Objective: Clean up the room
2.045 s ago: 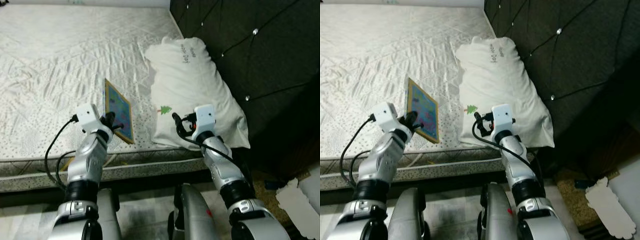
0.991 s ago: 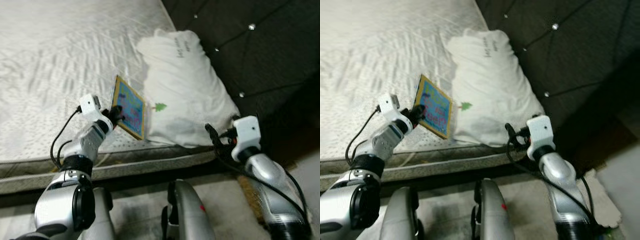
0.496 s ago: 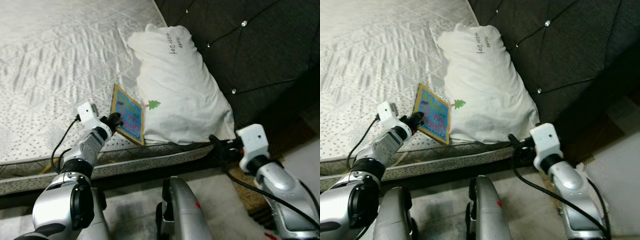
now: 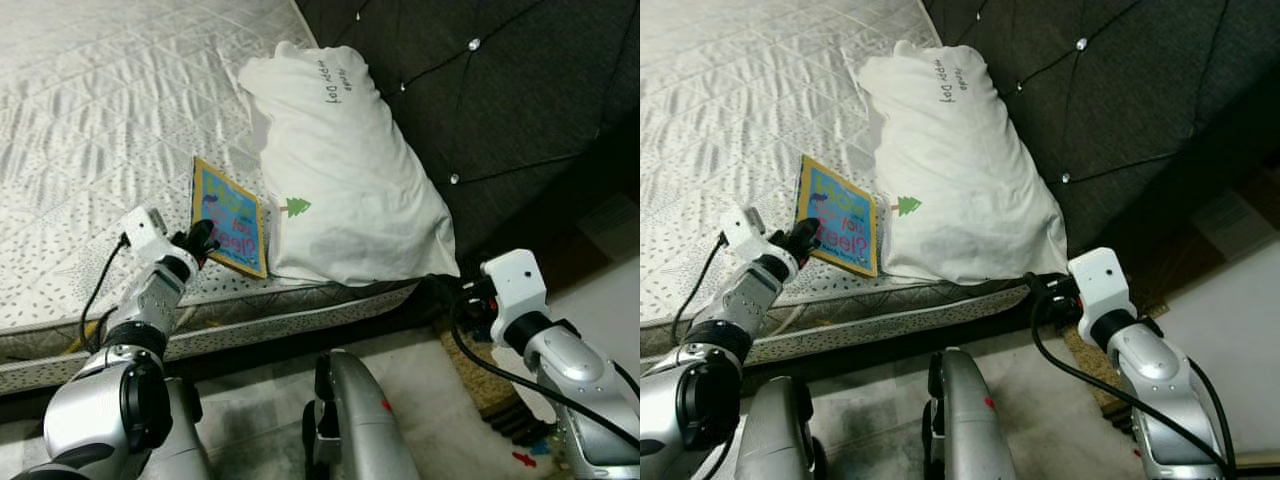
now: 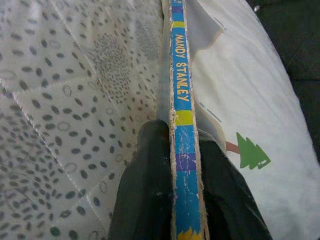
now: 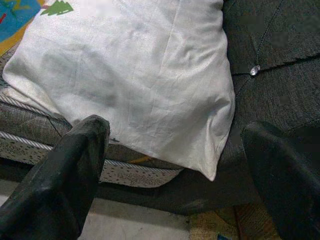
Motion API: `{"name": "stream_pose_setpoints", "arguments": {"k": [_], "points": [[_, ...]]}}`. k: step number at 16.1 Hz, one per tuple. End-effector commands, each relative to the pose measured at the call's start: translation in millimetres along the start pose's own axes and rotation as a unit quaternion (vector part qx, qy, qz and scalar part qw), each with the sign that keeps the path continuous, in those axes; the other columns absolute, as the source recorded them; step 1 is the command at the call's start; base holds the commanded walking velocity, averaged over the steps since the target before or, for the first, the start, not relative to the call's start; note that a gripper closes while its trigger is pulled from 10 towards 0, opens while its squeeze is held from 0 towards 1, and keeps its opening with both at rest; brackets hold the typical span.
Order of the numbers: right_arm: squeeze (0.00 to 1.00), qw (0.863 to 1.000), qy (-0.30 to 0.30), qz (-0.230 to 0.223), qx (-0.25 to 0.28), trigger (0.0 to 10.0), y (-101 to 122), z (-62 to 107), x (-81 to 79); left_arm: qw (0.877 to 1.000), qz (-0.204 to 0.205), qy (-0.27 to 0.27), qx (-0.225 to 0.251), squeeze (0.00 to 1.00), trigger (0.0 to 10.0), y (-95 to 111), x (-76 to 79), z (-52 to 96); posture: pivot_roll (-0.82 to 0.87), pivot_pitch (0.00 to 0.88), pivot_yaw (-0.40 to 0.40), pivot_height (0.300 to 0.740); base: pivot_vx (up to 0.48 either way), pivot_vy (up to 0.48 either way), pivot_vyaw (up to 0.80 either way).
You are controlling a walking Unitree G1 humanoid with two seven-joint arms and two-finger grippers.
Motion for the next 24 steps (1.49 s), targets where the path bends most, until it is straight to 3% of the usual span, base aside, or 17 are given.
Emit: {"name": "stream_pose_setpoints", "arguments": {"k": [1, 3, 4, 5, 6, 15, 20, 24], "points": [[0.0, 1.0, -0.006, 0.012, 0.006, 10.0, 7.1, 3.4, 7.3, 1.0, 0.011, -0.015, 0.014, 0.0, 10.0, 2.9, 6.6, -2.6, -0.29, 0.135, -0.214, 0.595, 0.0, 0.0, 0.0], [0.0, 1.0, -0.002, 0.019, 0.01, 10.0, 10.7, 2.0, 8.2, 1.0, 0.017, -0.005, 0.006, 0.0, 10.0, 0.2, 1.6, -1.1, -0.3, 0.136, -0.219, 0.595, 0.0, 0.0, 0.0], [0.0, 1.0, -0.003, 0.019, 0.01, 10.0, 10.9, 1.8, 8.7, 1.0, 0.017, -0.002, 0.005, 0.11, 10.0, 0.3, 0.6, -0.9, -0.3, 0.136, -0.219, 0.595, 0.0, 0.0, 0.0], [0.0, 1.0, -0.004, 0.02, 0.011, 10.0, 11.2, 1.6, 9.5, 1.0, 0.017, 0.006, 0.003, 0.89, 10.0, 0.9, -1.9, -0.4, -0.3, 0.135, -0.219, 0.595, 0.0, 0.0, 0.0], [0.0, 1.0, -0.005, 0.02, 0.011, 10.0, 11.5, 1.1, 10.6, 1.0, 0.02, 0.008, 0.005, 1.0, 10.0, 2.2, -3.2, -0.2, -0.3, 0.134, -0.218, 0.595, 0.0, 0.0, 0.0], [0.0, 1.0, 0.0, 0.019, 0.021, 10.0, 14.6, -7.7, 4.5, 0.997, 0.018, 0.074, 0.016, 1.0, 10.0, 15.5, -31.5, 10.0, -0.28, 0.12, -0.209, 0.595, 0.0, 0.0, 0.0], [0.0, 0.999, 0.007, 0.007, 0.032, 10.0, 15.6, -20.8, -7.4, 0.991, -0.014, 0.13, -0.008, 1.0, 10.0, 17.9, -51.1, 18.5, -0.23, 0.1, -0.186, 0.595, 0.0, 0.0, 0.0], [0.0, 0.998, 0.009, -0.014, 0.055, 10.0, 21.3, -40.7, -19.7, 0.991, -0.019, 0.131, 0.007, 1.0, 10.0, 27.2, -52.2, 18.7, -0.15, 0.077, -0.152, 0.595, 0.0, 0.0, 0.0]]}}
Point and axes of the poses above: a point about 5 cm out from each wrist's last joint towards the gripper, its own z axis pointing back from the gripper into the wrist, its own y axis along the axis of the wrist's last joint, x = y × z, the point moved 3 cm from there along -z, pointing out of the wrist towards the gripper, and after that the axes turned 1 degree about -z, right-handed, at the moved point
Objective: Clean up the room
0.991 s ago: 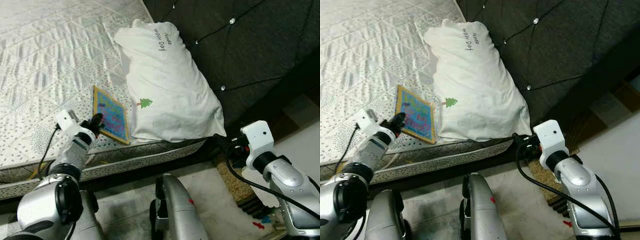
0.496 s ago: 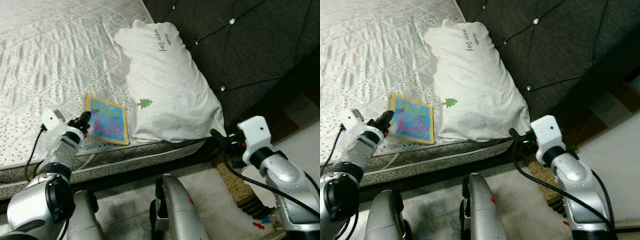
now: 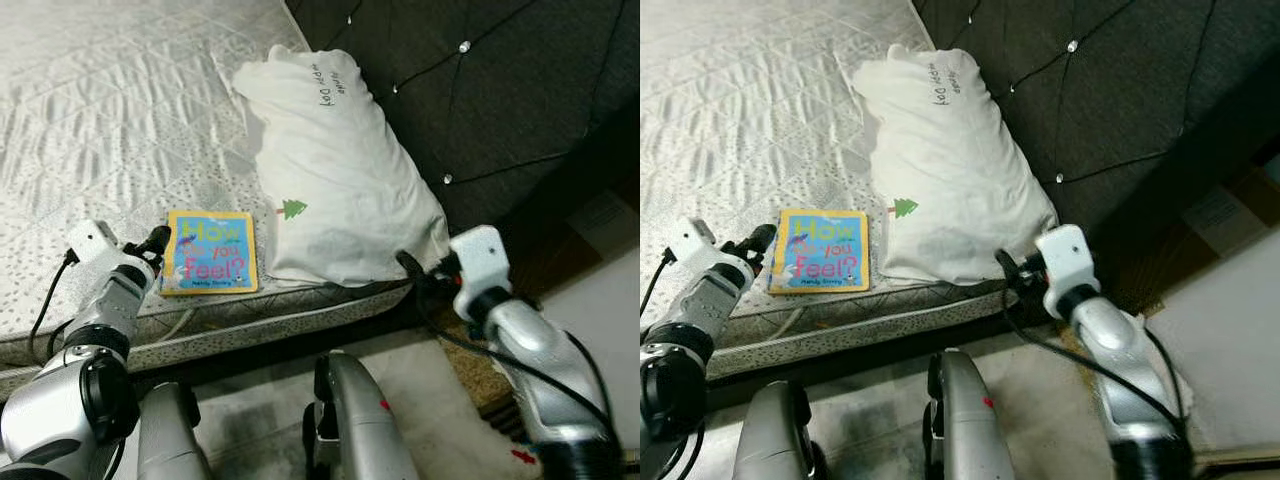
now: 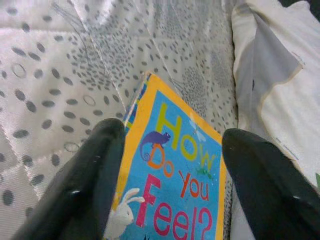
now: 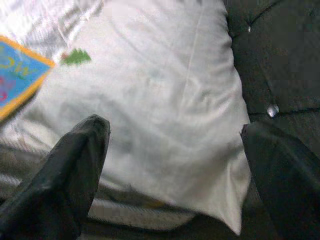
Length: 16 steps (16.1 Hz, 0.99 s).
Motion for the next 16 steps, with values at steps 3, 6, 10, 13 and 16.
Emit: {"name": "stream_pose_setpoints", "arguments": {"k": [3, 6, 10, 13, 16], "points": [[0.0, 1.0, -0.002, -0.008, 0.014, 10.0, 2.5, -18.6, -7.7, 0.999, -0.02, 0.003, -0.03, 1.0, 10.0, -15.4, 2.8, 0.4, -0.1, 0.059, -0.13, 0.595, 0.0, 0.0, 0.0], [0.0, 1.0, 0.0, -0.013, 0.028, 10.0, 7.6, -33.5, -13.9, 0.997, -0.044, 0.028, -0.058, 1.0, 10.0, -32.6, -7.5, 5.6, -0.07, 0.052, -0.119, 0.595, 0.0, 0.0, 0.0], [0.0, 0.997, -0.05, -0.051, 0.013, 10.0, 2.1, -28.8, 12.8, 0.992, -0.051, 0.064, -0.091, 1.0, 10.0, -55.9, -26.9, 16.5, -0.1, 0.083, -0.089, 0.595, 0.0, 0.0, 0.0], [0.0, 0.997, -0.058, -0.059, 0.002, 10.0, -8.3, -16.8, 12.5, 0.993, -0.051, 0.063, -0.085, 1.0, 10.0, -59.8, -27.7, 18.6, -0.09, 0.115, -0.093, 0.586, 0.0, 0.0, 0.0], [0.0, 0.997, -0.034, -0.062, -0.01, 10.0, -18.0, -9.9, -2.1, 0.995, -0.059, 0.061, -0.051, 1.0, 10.0, -44.7, -22.4, 14.3, -0.07, 0.151, -0.105, 0.551, 0.0, 0.0, 0.0]]}}
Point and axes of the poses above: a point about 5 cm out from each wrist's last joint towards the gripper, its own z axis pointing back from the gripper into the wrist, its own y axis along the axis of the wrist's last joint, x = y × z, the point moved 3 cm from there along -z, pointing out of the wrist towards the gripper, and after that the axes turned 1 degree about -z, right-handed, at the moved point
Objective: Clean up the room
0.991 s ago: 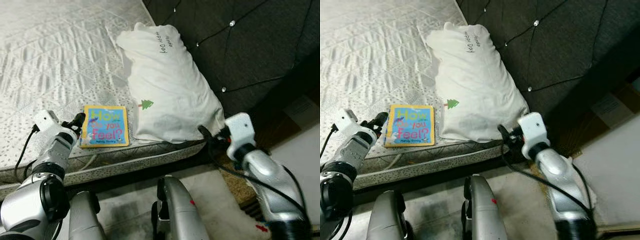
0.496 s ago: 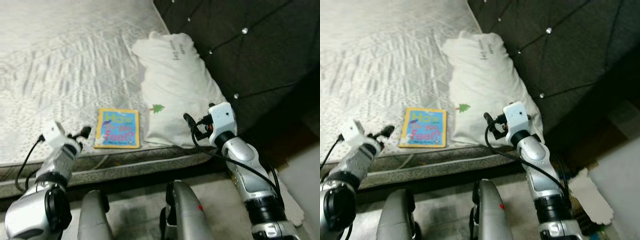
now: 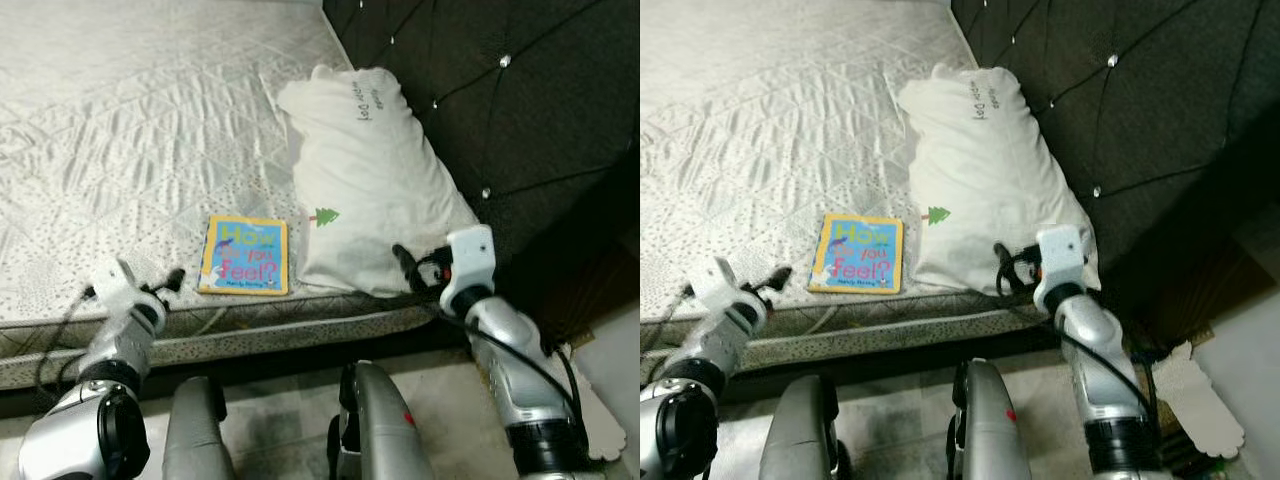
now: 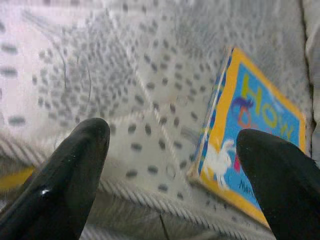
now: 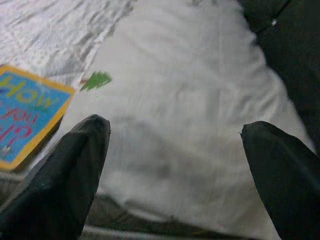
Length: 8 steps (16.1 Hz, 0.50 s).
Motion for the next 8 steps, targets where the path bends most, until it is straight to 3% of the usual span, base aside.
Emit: {"name": "stream_pose_setpoints", "arguments": {"k": [1, 3, 4, 8], "points": [[0.0, 1.0, 0.001, -0.002, 0.001, 10.0, 2.1, 3.5, 0.6, 1.0, -0.009, 0.003, 0.006, 1.0, 10.0, 2.3, 2.6, -0.7, -0.07, 0.158, -0.104, 0.541, 0.0, 0.0, 0.0], [0.0, 1.0, -0.008, 0.001, -0.007, 10.0, -1.3, 6.7, 3.9, 0.999, -0.027, -0.009, 0.04, 0.99, 10.0, 16.3, 11.4, -2.5, -0.08, 0.175, -0.097, 0.536, 0.0, 0.0, 0.0], [0.0, 1.0, -0.013, 0.002, -0.009, 10.0, -2.7, 9.4, 6.1, 0.999, -0.029, -0.004, 0.046, 0.0, 10.0, 19.0, 11.4, -2.8, -0.08, 0.179, -0.097, 0.536, 0.0, 0.0, 0.0], [0.0, 0.999, -0.025, 0.018, -0.021, 10.0, -6.7, 22.1, 16.2, 0.998, -0.03, 0.014, 0.056, 0.0, 10.0, 28.5, 6.5, -3.3, -0.11, 0.19, -0.106, 0.536, 0.0, 0.0, 0.0]]}}
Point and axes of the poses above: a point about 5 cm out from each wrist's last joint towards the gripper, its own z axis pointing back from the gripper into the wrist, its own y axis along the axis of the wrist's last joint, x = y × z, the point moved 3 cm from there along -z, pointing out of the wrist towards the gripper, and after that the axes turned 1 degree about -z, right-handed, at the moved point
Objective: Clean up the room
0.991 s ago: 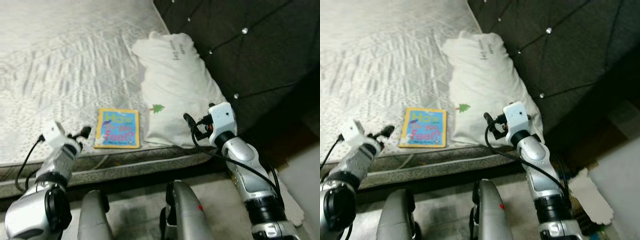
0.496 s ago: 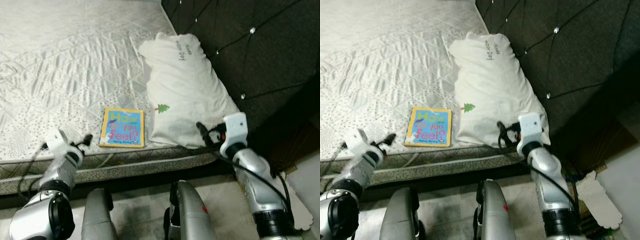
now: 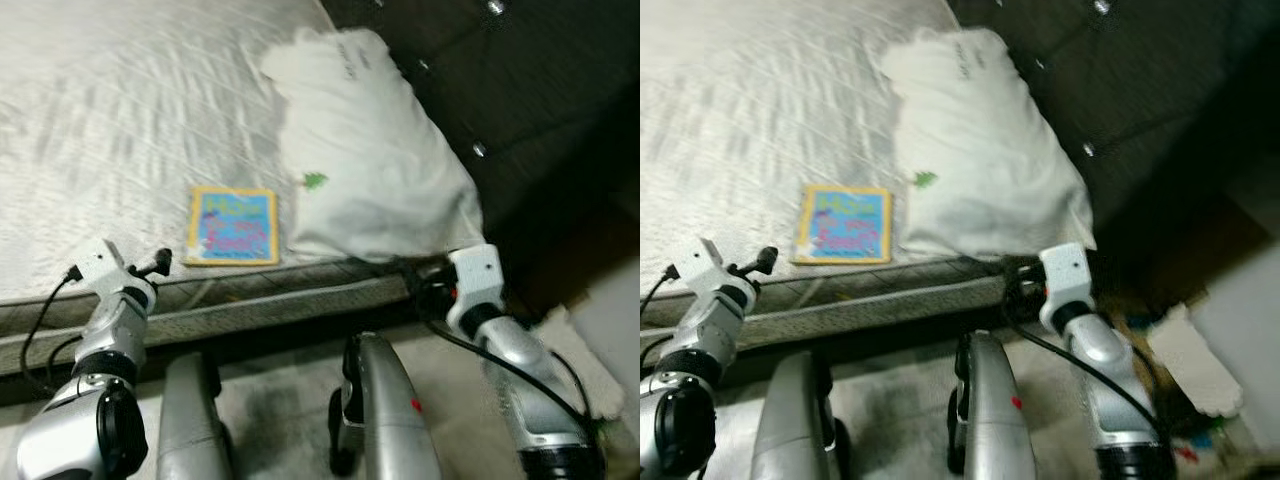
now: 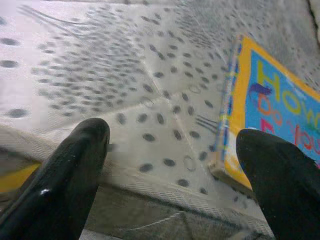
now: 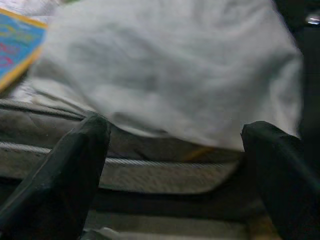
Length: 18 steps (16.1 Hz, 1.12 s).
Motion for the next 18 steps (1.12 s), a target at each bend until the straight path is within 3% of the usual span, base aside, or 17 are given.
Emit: {"name": "stream_pose_setpoints", "arguments": {"k": [1, 8, 13, 18], "points": [[0.0, 1.0, -0.012, 0.005, -0.001, 10.0, 1.5, 3.8, 8.3, 1.0, 0.001, 0.003, 0.003, 0.0, 10.0, 3.4, 3.0, -1.6, -0.11, 0.192, -0.108, 0.536, 0.0, 0.0, 0.0], [0.0, 1.0, -0.015, 0.014, -0.012, 10.0, -0.5, 11.0, 12.7, 0.996, 0.034, 0.078, -0.016, 0.0, 10.0, -2.4, -10.3, -0.8, -0.13, 0.209, -0.11, 0.536, 0.0, 0.0, 0.0], [0.0, 1.0, -0.013, 0.016, -0.014, 10.0, -0.4, 9.1, 10.3, 0.995, 0.033, 0.094, -0.011, 0.0, 10.0, -0.9, -14.6, -0.1, -0.13, 0.212, -0.109, 0.536, 0.0, 0.0, 0.0], [0.0, 1.0, -0.016, 0.016, -0.014, 10.0, -1.6, 7.8, 9.9, 0.991, 0.056, 0.111, 0.054, 0.0, 10.0, 21.5, -19.5, 0.2, -0.12, 0.206, -0.103, 0.536, 0.0, 0.0, 0.0]]}}
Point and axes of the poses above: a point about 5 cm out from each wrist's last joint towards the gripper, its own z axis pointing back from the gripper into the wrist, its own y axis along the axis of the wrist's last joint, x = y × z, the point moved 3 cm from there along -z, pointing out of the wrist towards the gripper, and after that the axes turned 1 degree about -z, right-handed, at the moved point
